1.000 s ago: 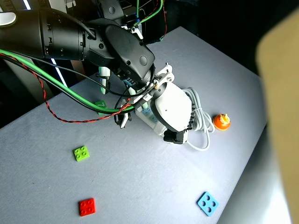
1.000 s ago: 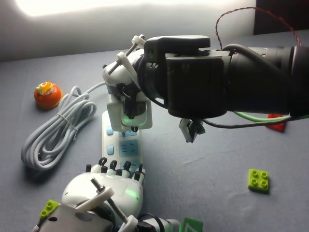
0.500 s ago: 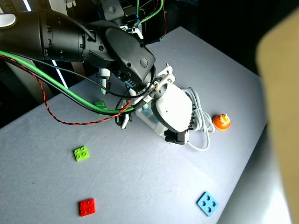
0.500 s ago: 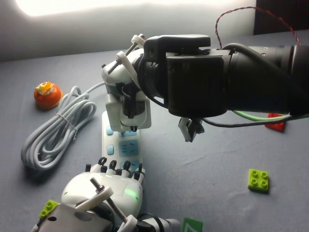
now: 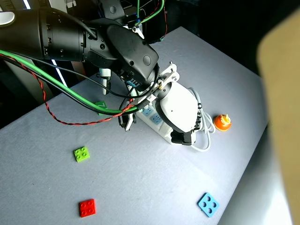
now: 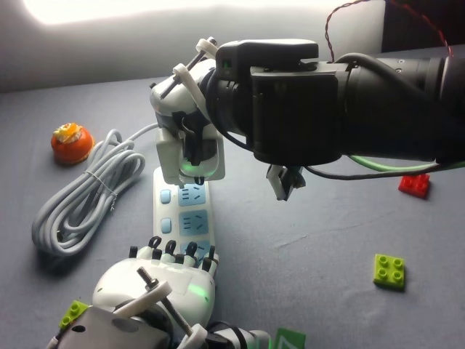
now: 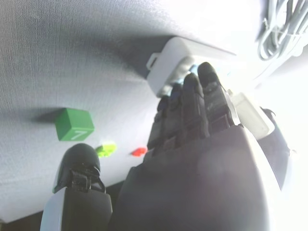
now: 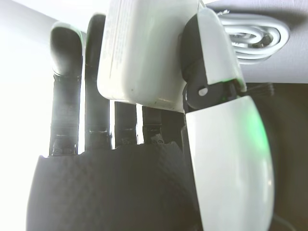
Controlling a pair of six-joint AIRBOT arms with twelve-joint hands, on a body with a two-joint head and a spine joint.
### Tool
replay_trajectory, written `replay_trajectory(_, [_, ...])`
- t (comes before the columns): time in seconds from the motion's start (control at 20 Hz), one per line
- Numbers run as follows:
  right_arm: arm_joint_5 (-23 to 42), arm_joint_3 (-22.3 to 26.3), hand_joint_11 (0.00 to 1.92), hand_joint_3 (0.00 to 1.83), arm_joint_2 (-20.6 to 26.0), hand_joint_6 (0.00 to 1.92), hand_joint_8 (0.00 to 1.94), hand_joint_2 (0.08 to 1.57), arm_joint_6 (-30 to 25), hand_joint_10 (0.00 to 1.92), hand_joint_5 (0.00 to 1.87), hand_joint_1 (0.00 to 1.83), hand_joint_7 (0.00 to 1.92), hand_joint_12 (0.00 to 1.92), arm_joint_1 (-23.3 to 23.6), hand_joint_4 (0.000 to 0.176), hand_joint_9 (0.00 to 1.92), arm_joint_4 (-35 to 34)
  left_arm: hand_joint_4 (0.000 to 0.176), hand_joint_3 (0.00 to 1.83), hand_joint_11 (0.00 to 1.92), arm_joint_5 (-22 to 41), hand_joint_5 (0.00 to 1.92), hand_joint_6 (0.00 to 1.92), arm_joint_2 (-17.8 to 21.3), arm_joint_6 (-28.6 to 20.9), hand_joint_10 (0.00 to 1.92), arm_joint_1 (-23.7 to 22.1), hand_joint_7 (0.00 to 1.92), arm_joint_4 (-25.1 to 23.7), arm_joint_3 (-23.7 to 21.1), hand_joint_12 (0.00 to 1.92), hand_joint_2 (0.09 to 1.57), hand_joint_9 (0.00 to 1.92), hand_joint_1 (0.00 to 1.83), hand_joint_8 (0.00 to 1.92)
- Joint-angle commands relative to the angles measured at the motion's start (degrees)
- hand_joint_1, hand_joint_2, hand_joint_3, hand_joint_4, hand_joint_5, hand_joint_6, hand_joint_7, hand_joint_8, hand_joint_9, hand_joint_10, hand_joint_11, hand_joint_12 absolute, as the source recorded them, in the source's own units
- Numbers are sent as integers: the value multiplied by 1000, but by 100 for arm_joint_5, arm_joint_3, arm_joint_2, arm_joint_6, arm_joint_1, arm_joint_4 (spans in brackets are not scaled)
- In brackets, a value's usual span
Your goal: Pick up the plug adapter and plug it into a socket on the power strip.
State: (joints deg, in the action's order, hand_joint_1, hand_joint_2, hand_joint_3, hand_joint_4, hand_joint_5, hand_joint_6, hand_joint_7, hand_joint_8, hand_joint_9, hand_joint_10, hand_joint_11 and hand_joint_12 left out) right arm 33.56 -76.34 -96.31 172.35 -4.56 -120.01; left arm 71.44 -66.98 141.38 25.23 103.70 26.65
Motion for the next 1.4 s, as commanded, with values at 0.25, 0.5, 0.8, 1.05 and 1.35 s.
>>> replay_trajectory(0.25, [-209,-18,617,0,16,1086,1310,1185,6,1234,819,1210,898,1624,-42,0,778,294,0,0,0,146,114,4,40,41,5,9,112,-186,-23,334,1217,99,0,4])
replay_trajectory(0.5, [-201,2,649,0,26,1066,1287,1176,6,1246,833,1216,915,1600,-90,0,813,293,0,0,0,150,88,1,41,41,4,7,92,-186,-27,275,1212,74,0,4])
replay_trajectory(0.8, [-134,108,668,0,50,1114,1292,1186,7,1207,800,1211,911,1567,-130,0,809,293,0,0,0,133,91,0,40,44,0,32,93,-186,-37,257,1215,82,0,1])
replay_trajectory(1.05, [-114,123,653,0,103,1068,1298,1178,7,1213,829,1215,910,1584,-168,0,804,293,0,0,0,156,110,4,41,46,5,21,111,-186,-41,265,1215,95,4,4])
replay_trajectory(1.35, [-247,111,660,1,24,1138,1315,1193,7,1252,779,1212,902,1596,-176,0,789,400,0,0,0,157,105,5,42,46,4,19,113,-185,-46,285,1208,107,0,5])
